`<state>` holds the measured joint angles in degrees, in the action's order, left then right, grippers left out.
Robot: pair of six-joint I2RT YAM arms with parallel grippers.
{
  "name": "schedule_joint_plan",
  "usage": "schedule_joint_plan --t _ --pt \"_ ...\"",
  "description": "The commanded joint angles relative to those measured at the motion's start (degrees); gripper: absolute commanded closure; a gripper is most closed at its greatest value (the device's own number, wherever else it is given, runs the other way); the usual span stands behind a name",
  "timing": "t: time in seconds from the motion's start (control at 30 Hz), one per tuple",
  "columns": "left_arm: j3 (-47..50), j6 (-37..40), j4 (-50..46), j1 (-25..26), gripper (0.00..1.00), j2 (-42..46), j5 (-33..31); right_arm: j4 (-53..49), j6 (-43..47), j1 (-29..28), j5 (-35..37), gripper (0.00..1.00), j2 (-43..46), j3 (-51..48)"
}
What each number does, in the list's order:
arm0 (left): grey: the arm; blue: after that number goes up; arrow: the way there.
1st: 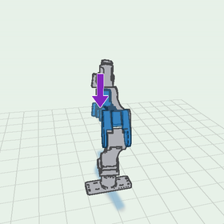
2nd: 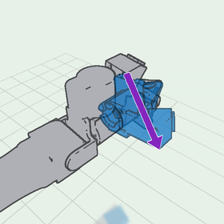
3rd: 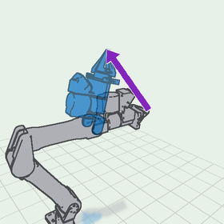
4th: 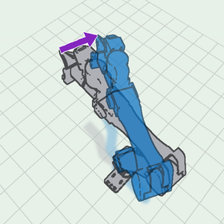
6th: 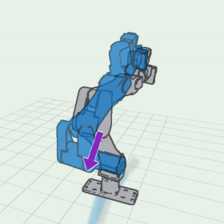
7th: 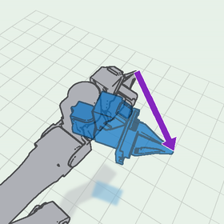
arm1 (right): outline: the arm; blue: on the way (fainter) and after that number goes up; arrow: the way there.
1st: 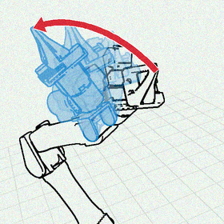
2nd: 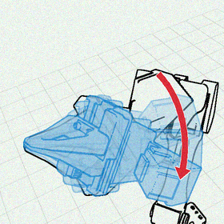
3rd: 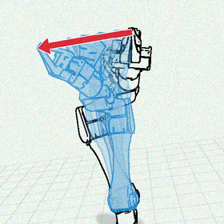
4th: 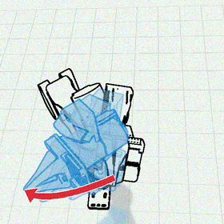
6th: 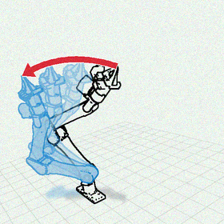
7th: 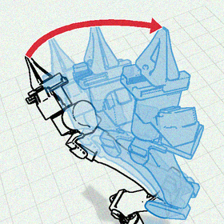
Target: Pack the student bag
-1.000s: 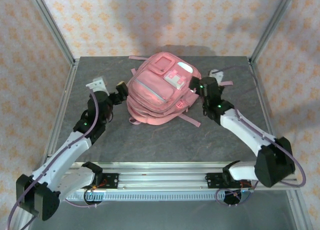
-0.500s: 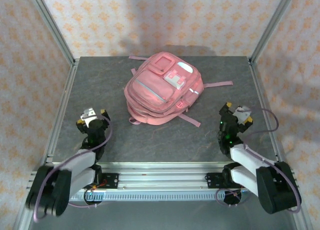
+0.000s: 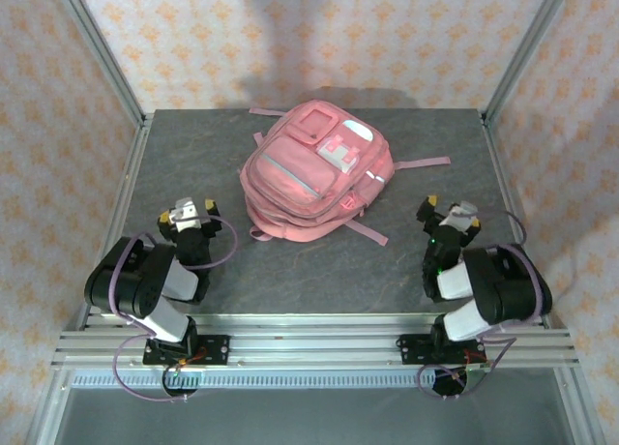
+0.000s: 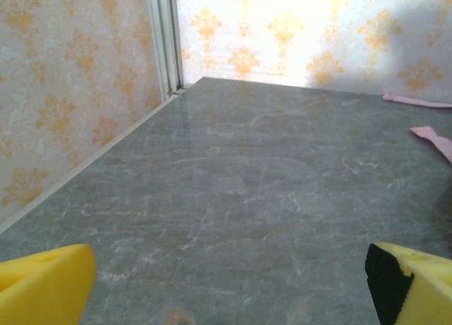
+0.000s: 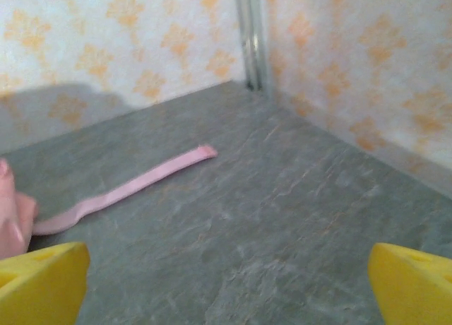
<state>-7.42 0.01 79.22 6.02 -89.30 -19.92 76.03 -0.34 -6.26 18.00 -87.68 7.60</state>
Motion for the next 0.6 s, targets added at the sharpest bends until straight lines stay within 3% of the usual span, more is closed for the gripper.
schedule_joint_plan --t 0.0,0.03,0.1,0.17,0.23,0.57 --pt "-3.9 -1.5 -0.8 -2.6 0.00 1.0 3.3 -3.2 -0.2 1.9 -4.9 0.00 0.5 4.9" --pt "-3.5 -1.1 0.6 -2.5 0.00 0.7 3.0 3.9 0.7 1.9 -4.3 0.00 -1.2 2.7" --pt "-2.9 -0.6 0.7 -1.4 0.00 0.7 1.4 -5.3 0.3 1.1 -4.0 0.00 1.5 4.9" --pt "-2.8 -0.3 3.0 -1.4 0.00 0.4 1.2 0.5 1.0 1.3 -3.9 0.00 -0.3 3.5" --pt "-3.1 -0.6 2.0 -1.4 0.00 0.6 0.9 -4.1 0.3 1.3 -4.2 0.00 1.2 4.6" --pt "-3.0 -0.7 2.4 -1.4 0.00 0.5 0.8 -3.7 0.3 2.1 -6.1 0.00 0.8 4.7"
